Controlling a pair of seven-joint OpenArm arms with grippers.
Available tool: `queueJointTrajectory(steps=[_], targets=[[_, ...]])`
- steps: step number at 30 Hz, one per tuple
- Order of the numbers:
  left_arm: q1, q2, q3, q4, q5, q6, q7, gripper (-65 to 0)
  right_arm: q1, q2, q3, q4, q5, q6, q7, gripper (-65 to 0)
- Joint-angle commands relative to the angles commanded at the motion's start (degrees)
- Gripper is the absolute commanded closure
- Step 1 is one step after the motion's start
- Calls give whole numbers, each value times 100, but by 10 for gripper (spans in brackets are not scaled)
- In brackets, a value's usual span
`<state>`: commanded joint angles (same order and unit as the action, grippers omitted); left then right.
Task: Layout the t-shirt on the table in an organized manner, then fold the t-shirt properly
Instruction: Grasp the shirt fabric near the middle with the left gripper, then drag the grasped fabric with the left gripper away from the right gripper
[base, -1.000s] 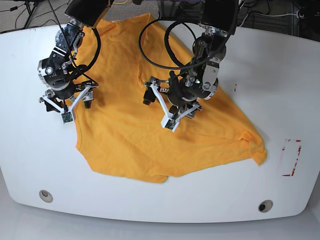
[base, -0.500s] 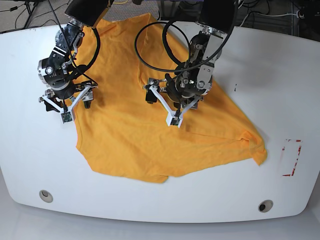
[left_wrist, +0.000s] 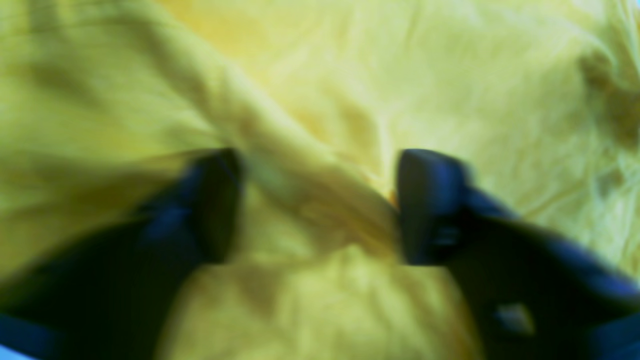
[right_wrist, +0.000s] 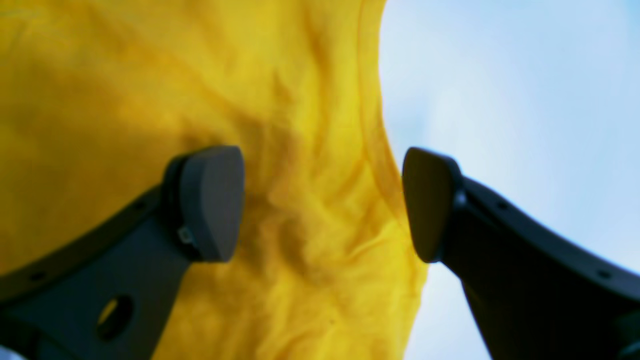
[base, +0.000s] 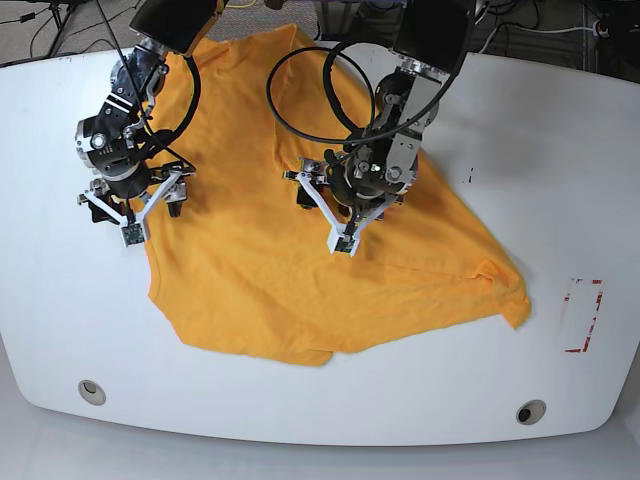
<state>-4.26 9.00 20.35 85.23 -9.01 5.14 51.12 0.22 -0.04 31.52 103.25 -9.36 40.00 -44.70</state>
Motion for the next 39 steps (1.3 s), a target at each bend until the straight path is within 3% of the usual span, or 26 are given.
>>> queueJointTrajectory(steps=[3,5,14,19,30,39], targets=[[0,0,-9,9,0,0,0,-29,0,0,0,0,0,0,0,-472],[-9,0,-9,79,0,-9,9,-7,0,0,0,0,0,0,0,-472],[105,0,-18,949,0,-44,26,-40,9,0,0,0,0,0,0,-472],[141,-25,-35,1327,9,-466,26,-38,18,0,0,0,0,0,0,-472],[774,-746,-79,2462,0,-1108,26,-38,26,0,-9,-9,0,0,0,-472],[1503,-1388,-905,2971,-18,-1486,26,-36,62,9,-18,-264,0,0,9,-472]])
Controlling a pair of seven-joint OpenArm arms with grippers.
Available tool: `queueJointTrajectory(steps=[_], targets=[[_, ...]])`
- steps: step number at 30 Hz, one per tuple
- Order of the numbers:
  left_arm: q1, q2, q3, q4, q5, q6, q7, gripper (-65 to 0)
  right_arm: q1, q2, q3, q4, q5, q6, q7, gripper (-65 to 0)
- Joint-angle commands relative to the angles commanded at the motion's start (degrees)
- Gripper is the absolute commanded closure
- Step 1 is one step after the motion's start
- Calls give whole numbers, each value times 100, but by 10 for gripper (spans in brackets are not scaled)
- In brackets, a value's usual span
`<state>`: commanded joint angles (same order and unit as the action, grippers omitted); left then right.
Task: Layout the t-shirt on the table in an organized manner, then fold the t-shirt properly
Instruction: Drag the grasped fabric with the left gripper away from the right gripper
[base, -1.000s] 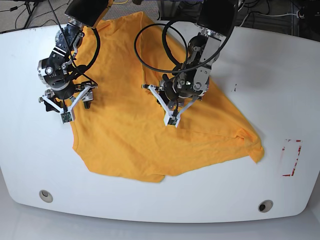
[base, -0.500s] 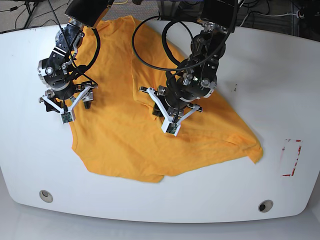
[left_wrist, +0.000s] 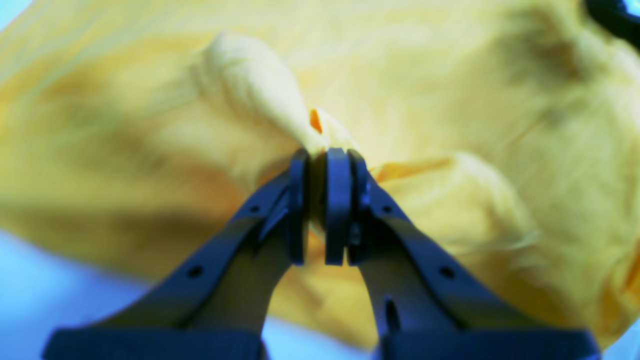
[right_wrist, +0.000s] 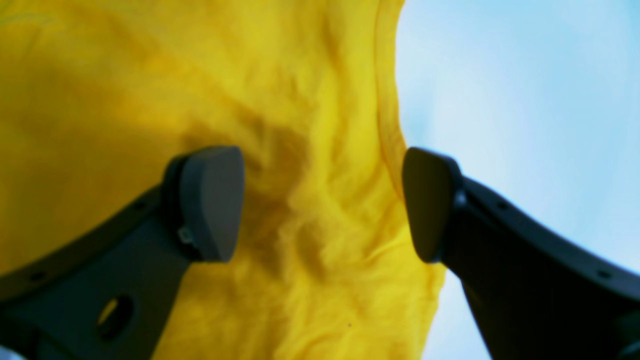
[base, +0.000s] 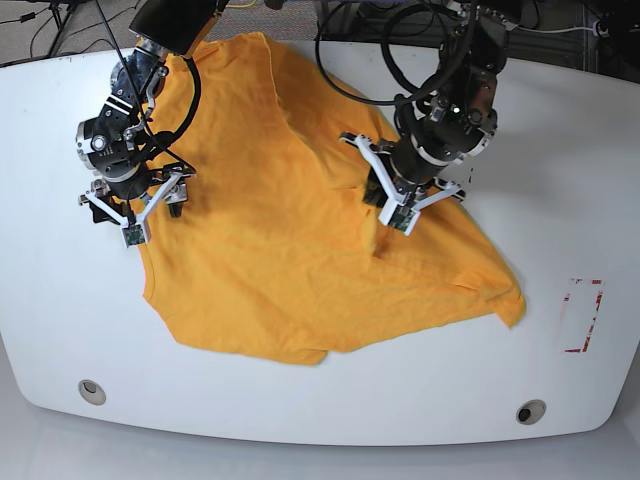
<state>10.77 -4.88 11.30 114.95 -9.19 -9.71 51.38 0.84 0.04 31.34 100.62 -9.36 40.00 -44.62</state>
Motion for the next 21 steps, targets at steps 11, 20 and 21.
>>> queueJointTrajectory(steps=[11,20,21], targets=[[774,-167,-1978,26,18,-1240,0,-36,35,0,0,-53,-9,0,0,-472],[1380,-167,-3077,26,35,-1837,0,-36,141,-9,-9,-237,-9,0,0,-472],[1486,-167,-3209,26,35,-1881,0,-36,158,-9,0,-308,-9,0,0,-472]])
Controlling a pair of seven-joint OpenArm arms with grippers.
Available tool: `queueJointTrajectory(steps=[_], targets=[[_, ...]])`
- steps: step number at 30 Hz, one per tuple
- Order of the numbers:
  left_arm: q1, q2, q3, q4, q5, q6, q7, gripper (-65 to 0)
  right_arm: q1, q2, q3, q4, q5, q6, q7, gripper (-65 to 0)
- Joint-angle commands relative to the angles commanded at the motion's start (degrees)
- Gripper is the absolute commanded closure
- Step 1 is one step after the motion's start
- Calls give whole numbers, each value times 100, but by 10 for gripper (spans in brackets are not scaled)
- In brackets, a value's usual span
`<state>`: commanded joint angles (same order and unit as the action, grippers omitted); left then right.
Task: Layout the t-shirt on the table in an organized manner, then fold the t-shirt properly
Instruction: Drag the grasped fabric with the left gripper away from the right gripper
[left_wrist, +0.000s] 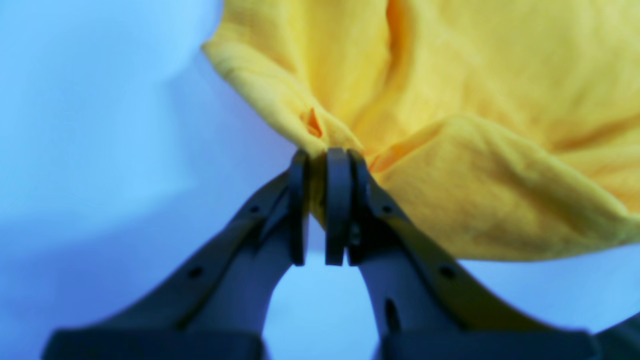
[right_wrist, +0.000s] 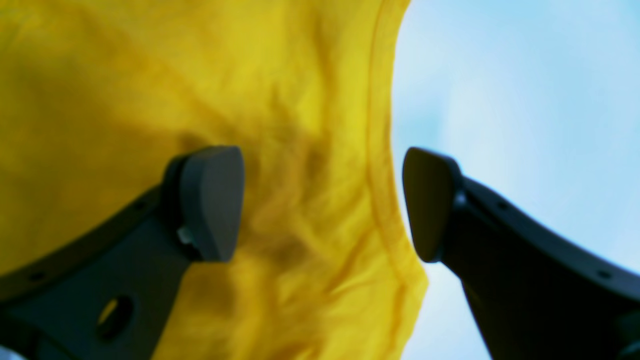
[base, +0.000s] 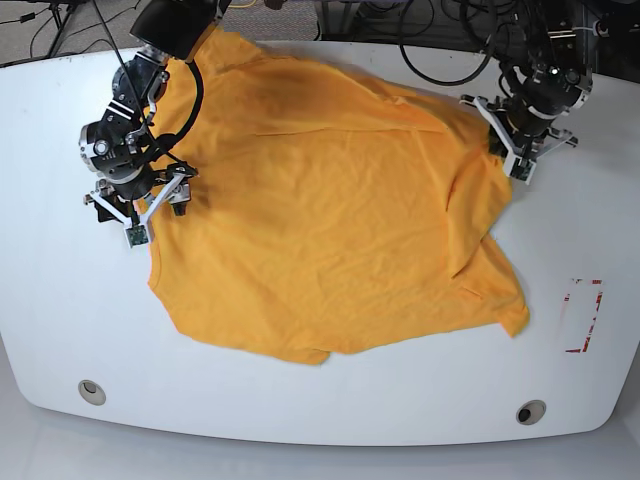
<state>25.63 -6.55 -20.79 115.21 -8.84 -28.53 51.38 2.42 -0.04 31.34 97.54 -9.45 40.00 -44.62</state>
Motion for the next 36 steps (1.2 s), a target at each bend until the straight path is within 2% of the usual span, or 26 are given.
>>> queueJointTrajectory(steps=[8,11,13,15,20,23,30,32,36], targets=[[607,0,-686,-9,0,-132,79,-36,9,-9,0,-114,18,0,9,-472],[642,0,-993,-18,-18,-246,510,-36,9,-9,0,-114,18,0,9,-472],[633,0,-1222,-18,-18,-422,888,-36,18,-18,0,-114,18,0,9,-472],[642,0,-1336,-18,-18,-554,1002,-36,18,-105,-9,-114,18,0,9,-472],[782,0,-1477,-26,0,-835,1029,-40,18,-193,-9,-114,53,0,9,-472],[809,9,-1486,-26,-9,-888,1029,-42,9,-211,-53,-114,79,0,9,-472],[782,18,-1477,-26,-18,-888,1029,-51,-290,-202,-615,123,501,0,-44,-472],[782,18,-1477,-26,-18,-888,1029,-100,-387,-211,-800,273,642,0,-44,-472],[782,18,-1503,-26,-9,-888,1029,-246,-484,-211,-1160,308,818,0,-44,-471]])
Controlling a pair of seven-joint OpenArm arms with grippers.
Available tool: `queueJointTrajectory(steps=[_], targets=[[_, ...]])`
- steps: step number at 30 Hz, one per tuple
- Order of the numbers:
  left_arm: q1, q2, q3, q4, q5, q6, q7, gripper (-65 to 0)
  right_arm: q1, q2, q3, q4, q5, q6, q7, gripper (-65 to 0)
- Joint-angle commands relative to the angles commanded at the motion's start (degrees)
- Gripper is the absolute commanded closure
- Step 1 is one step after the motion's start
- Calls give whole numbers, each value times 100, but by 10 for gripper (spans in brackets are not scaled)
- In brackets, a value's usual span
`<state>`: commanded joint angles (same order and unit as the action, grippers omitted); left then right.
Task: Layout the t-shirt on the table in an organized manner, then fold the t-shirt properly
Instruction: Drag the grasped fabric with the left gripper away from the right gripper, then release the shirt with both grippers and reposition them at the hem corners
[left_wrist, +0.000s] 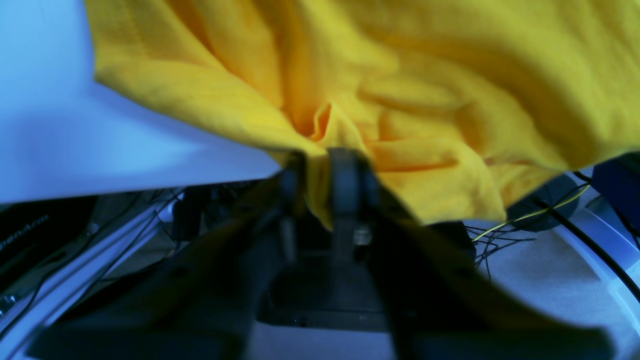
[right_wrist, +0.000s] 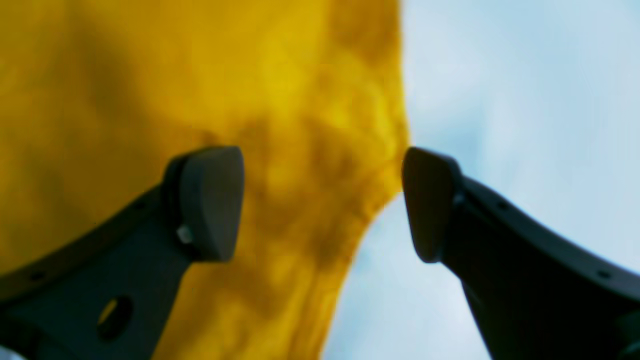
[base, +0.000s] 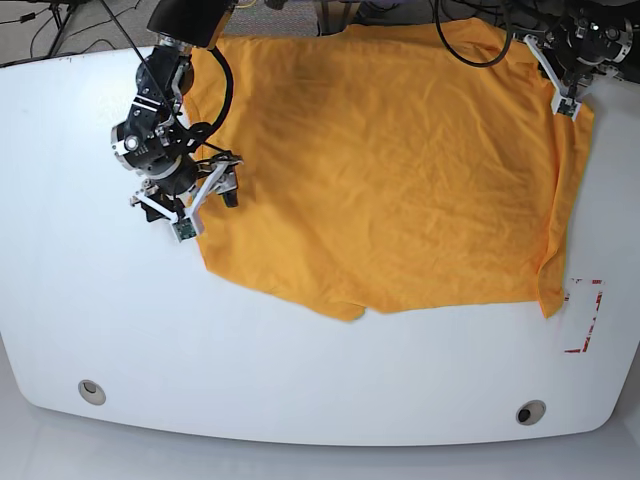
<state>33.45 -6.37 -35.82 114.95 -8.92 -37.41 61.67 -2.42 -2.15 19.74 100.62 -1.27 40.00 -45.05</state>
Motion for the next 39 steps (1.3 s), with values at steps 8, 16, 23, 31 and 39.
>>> queueJointTrajectory(steps=[8,16,23,31,39], targets=[[-62,-53,-132,9,9,9,0,-425,-9,-202,-193,-141,26,0,0,-327],[-167,-185,-536,0,-18,0,0,-433,9,-264,-229,-756,9,0,18,-55],[-396,-387,-607,0,-18,0,0,-431,299,-176,-185,-1732,-9,0,299,-51],[-853,-387,-571,0,-9,0,0,-429,659,360,-114,-2567,-9,0,905,-49],[-1741,-378,264,-26,26,35,0,-429,1108,844,70,-3130,26,0,976,-49]])
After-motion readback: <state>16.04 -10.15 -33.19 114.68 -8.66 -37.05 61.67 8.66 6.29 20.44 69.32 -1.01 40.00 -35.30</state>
